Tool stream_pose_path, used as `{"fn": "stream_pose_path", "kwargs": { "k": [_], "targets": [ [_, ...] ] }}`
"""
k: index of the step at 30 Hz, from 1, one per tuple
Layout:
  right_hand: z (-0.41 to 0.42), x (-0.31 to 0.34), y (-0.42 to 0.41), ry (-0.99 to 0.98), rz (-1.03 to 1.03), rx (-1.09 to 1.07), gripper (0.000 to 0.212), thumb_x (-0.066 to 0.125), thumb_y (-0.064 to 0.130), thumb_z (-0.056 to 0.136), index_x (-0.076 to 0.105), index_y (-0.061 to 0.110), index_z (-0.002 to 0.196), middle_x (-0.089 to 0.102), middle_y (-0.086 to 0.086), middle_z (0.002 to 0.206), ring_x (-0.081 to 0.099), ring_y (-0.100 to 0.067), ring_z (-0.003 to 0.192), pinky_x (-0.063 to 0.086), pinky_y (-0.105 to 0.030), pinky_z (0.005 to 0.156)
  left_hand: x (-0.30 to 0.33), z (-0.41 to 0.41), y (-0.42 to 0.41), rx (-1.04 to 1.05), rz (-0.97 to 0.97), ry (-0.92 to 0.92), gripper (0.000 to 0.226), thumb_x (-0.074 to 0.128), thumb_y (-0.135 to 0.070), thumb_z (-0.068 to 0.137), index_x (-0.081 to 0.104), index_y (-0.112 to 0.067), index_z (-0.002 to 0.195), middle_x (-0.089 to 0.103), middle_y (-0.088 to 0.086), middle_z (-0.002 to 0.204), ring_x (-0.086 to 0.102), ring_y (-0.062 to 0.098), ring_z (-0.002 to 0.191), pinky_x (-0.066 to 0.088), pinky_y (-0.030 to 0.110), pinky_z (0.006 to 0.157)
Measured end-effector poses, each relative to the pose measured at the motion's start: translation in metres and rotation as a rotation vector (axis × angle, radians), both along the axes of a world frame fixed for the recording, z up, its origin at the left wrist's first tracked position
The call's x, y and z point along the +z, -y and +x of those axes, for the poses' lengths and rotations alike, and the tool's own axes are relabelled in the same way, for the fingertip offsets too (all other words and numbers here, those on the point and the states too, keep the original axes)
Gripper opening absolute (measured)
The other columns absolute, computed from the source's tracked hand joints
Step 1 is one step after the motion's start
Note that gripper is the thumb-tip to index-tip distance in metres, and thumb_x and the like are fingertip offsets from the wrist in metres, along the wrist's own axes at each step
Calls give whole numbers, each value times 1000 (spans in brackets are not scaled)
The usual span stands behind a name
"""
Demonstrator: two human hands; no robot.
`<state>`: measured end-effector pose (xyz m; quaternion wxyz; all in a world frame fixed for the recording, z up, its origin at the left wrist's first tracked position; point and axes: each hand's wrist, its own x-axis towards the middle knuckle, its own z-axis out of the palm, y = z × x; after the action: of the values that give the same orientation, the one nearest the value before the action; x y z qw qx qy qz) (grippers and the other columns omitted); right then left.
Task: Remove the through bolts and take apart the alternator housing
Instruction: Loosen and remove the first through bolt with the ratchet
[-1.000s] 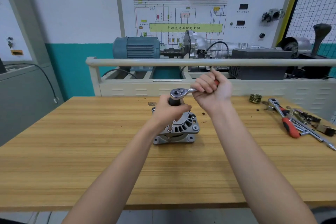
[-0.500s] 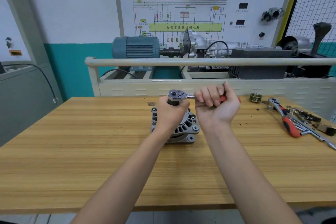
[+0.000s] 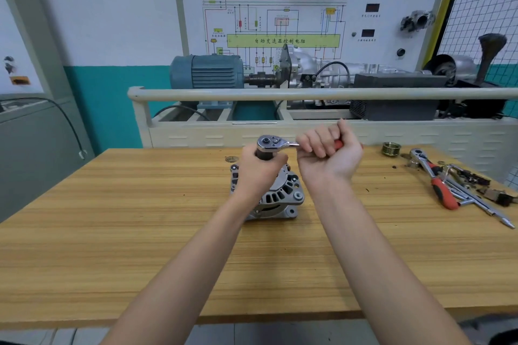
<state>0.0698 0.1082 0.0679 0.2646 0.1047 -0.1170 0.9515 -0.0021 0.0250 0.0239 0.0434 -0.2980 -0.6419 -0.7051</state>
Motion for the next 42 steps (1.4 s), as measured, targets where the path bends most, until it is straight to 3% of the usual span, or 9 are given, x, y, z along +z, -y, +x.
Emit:
{"fn": "stream_pose_path", "kwargs": {
  "k": [5,12,16,21,23,29,33,37,42],
  "targets": [
    [8,-4,3,-33,3,-50,51,34,18,96,39,16,45,23,5,37,21,-10,32,28,-19,38,-3,8,-8,95,74,-18,49,61,6,74,41,-25,42,37,-14,42,30,5,44,27,21,46],
    [-18,24,-24,120,188,356,49,35,17,96,36,15,48,24,7,35,23,-9,29,19,-20,38,15,-5,24,-420,-282,-79,41,67,-5,81,45,-19,49,40,-1,44,34,14,41,32,22,44],
    [-17,20,-20,102,112,298,51,36,17,96,38,15,45,24,7,35,22,-8,28,19,-18,36,9,-1,16,-231,-177,-50,42,64,3,77,40,-18,49,35,-7,42,30,9,39,28,21,45],
    [3,-3,6,-19,-2,-38,52,33,16,97,38,17,46,22,6,37,21,-10,32,25,-19,38,-1,8,-6,84,149,1,52,58,10,75,38,-25,42,35,-16,41,27,2,42,26,18,43],
    [8,-6,8,-42,2,-87,52,33,16,97,39,18,46,23,6,37,21,-10,33,27,-20,39,-2,9,-9,92,115,3,51,59,10,74,43,-25,40,37,-16,40,29,1,41,26,18,43],
    [-10,16,-16,73,124,228,46,37,14,92,37,16,46,23,7,35,22,-9,29,20,-19,38,13,-2,22,-304,-218,-105,31,67,-14,70,48,-22,46,43,-3,42,38,14,40,33,23,45],
    [-18,25,-19,105,156,314,37,42,12,84,36,15,47,24,7,34,22,-8,28,18,-19,37,18,-7,24,-428,-262,-105,36,65,-7,77,44,-17,49,38,-2,43,33,13,38,29,23,43],
    [-10,11,-11,58,22,120,50,35,15,95,38,16,45,23,7,36,21,-8,28,20,-16,35,6,-3,8,-162,-86,-78,48,59,11,78,38,-20,47,35,-12,40,29,7,38,27,20,43],
    [10,-7,10,-25,-8,-107,52,33,16,97,40,17,45,23,6,38,21,-10,33,27,-20,39,-3,7,-9,141,133,-66,53,61,8,74,37,-25,41,36,-15,38,28,2,40,26,16,42]
  ]
}}
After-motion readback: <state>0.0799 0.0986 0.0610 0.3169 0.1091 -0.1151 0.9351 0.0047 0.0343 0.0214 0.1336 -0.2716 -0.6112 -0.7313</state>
